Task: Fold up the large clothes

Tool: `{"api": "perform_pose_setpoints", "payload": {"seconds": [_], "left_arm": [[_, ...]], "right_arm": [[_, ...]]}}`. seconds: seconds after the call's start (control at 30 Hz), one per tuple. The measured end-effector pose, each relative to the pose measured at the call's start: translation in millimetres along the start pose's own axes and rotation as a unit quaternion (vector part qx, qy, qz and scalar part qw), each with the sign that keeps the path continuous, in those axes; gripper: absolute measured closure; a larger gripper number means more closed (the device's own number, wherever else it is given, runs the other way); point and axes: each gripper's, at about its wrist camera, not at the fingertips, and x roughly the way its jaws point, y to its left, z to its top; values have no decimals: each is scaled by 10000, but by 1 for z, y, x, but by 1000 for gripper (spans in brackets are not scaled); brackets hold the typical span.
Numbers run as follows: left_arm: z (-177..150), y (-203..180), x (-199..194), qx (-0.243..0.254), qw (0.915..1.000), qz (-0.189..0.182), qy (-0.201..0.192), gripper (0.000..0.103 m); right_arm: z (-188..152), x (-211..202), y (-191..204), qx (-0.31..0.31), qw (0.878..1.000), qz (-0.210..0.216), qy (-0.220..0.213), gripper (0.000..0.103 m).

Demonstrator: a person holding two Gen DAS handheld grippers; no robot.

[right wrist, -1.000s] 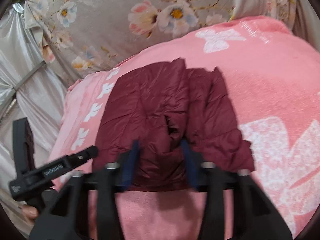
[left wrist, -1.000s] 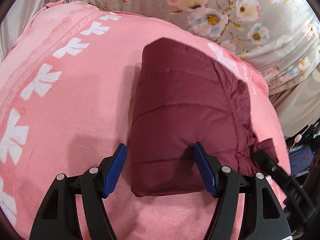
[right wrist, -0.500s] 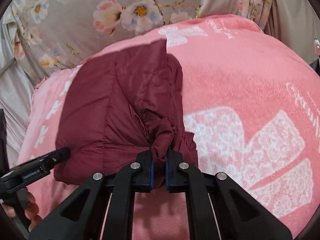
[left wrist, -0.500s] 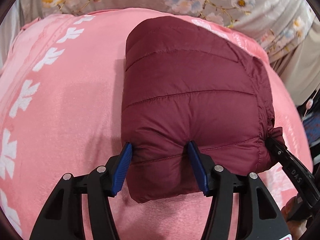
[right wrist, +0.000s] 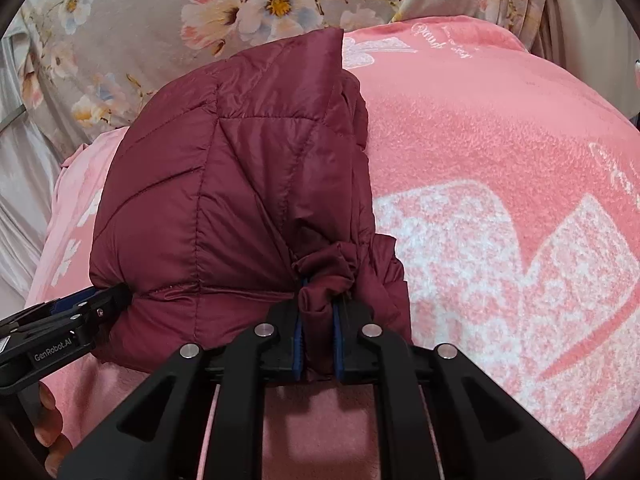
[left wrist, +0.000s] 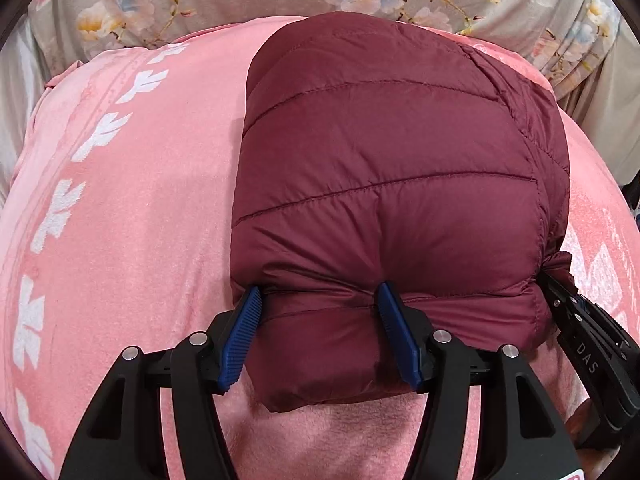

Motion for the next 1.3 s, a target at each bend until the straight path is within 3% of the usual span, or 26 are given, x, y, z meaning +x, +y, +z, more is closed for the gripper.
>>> {"api": "perform_pose_setpoints", "payload": {"seconds": [0.3, 0.4, 0.5, 0.53, 0.6, 0.73, 0.9, 1.13, 1.2, 1.27, 1.3], "left_arm": [[-3, -4, 6, 52, 9999, 135, -79, 44], [-4, 0, 2, 15, 9999, 28, -131, 44], [-2, 14, -14, -52, 9997, -234, -37, 44], [1, 22, -22, -110, 9994, -330, -52, 44], [11, 38, -37, -190, 9988, -387, -224, 44], [54, 64, -52, -536, 9967, -330, -515, 44], [119, 76, -47, -850, 9938, -449, -564, 44], [179, 45, 2, -625, 9971, -283, -325, 44], [184, 32, 24, -481, 9984, -202, -210, 45], [185, 23, 44, -413, 9990, -131, -92, 50], [183, 19, 53, -412, 9991, -105, -55, 50]], "right_arm": [[1, 3, 4, -115, 9999, -103, 2, 94], [3, 1, 2, -13, 10000, 4, 78, 93], [9, -15, -12, 340, 9989, 214, 259, 79], [12, -26, -19, 521, 9980, 263, 236, 67], [25, -50, -27, 671, 9976, 136, -40, 56], [71, -77, -29, 872, 9939, 342, -583, 46], [136, -55, -14, 760, 9939, 471, -650, 46], [168, 37, -14, 1482, 9877, 478, 117, 46], [164, 49, -10, 1424, 9889, 404, 140, 52], [160, 59, -4, 1232, 9920, 259, 32, 74], [158, 62, -2, 1110, 9937, 125, -7, 78]]}}
